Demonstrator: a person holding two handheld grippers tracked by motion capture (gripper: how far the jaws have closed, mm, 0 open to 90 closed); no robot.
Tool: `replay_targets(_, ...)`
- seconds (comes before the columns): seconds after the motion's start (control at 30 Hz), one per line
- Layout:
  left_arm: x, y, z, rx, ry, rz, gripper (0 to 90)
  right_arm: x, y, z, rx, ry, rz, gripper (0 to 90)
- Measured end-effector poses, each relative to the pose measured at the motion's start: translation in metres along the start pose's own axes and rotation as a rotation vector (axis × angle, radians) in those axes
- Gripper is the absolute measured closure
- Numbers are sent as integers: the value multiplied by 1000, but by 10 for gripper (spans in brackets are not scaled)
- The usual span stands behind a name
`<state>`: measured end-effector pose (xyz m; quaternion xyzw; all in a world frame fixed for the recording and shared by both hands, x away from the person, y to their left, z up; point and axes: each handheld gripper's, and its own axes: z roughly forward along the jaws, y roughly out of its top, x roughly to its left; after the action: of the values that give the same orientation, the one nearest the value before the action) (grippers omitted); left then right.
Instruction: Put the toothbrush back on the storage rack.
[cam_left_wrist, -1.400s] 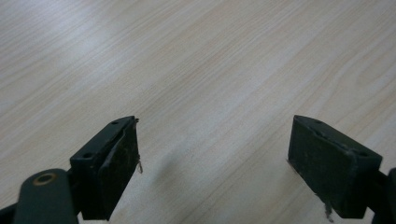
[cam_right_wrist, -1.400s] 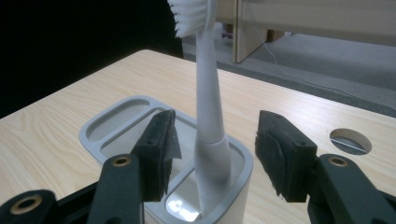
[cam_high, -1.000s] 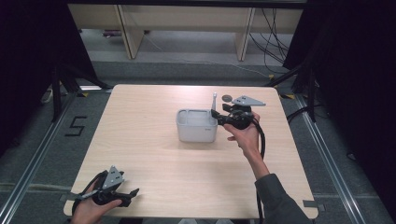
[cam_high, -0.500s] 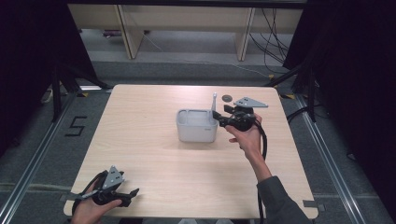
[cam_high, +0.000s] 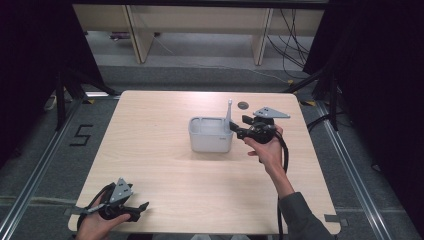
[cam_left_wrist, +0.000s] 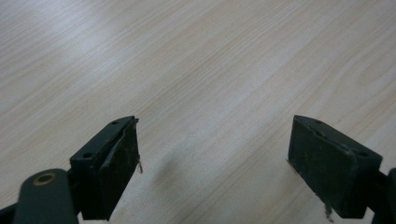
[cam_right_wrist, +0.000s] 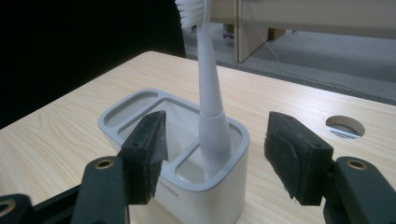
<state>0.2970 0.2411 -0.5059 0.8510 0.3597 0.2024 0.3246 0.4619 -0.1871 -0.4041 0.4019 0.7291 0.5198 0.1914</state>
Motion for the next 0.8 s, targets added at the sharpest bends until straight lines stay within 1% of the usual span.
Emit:
replay_targets(0.03,0,0,0,0,0,0,158,0,0,0,0,0,0,383)
replay_targets(0.07,0,0,0,-2,-4,6,158,0,0,-1,-7,-13,-4,377)
replay_targets(0.1,1,0,0,-1,-4,6,158,2,-1,-2,6,0,22,366)
replay_targets(0.13,0,0,0,-3,-2,4,158,-1,-1,-2,-6,-9,-14,359)
replay_targets(0.17,0,0,0,-3,-2,3,158,0,-2,-3,-5,7,-3,355)
replay_targets(0.2,0,0,0,-3,-2,3,158,0,-2,-3,-5,7,-3,355)
replay_targets(0.23,0,0,0,-2,-2,4,158,0,-2,-4,1,-5,-14,352)
replay_targets(0.27,0,0,0,-1,-5,6,158,1,-3,-5,-10,0,-6,347)
replay_targets(0.3,0,0,0,-1,-5,6,158,4,-4,-6,1,14,21,342)
replay_targets(0.33,0,0,0,-3,-2,4,158,4,-4,-6,1,14,21,342)
replay_targets(0.37,0,0,0,-1,-4,6,158,3,-4,-6,-4,2,-9,340)
replay_targets(0.4,0,0,0,-3,-2,3,158,5,-5,-8,1,11,18,338)
replay_targets(0.47,0,0,0,-2,-4,5,158,5,-6,-10,6,11,21,335)
replay_targets(0.5,0,0,0,-2,-4,5,158,5,-6,-10,6,11,21,335)
replay_targets(0.57,0,0,0,-2,-4,5,158,4,-6,-12,3,4,-1,334)
replay_targets(0.6,0,0,0,-3,-3,4,158,6,-7,-12,0,12,21,334)
replay_targets(0.63,1,0,0,0,-5,8,158,5,-8,-13,0,0,-3,332)
replay_targets(0.67,1,0,-1,3,0,6,158,6,-8,-15,8,15,14,331)
replay_targets(0.7,1,0,-1,5,-1,8,158,6,-9,-15,2,15,17,331)
replay_targets(0.73,0,0,-1,3,-2,4,158,6,-9,-16,3,12,11,331)
replay_targets(0.77,0,0,-1,11,0,7,158,7,-10,-18,4,14,19,330)
replay_targets(0.8,0,0,-1,13,1,8,158,6,-10,-18,0,10,5,329)
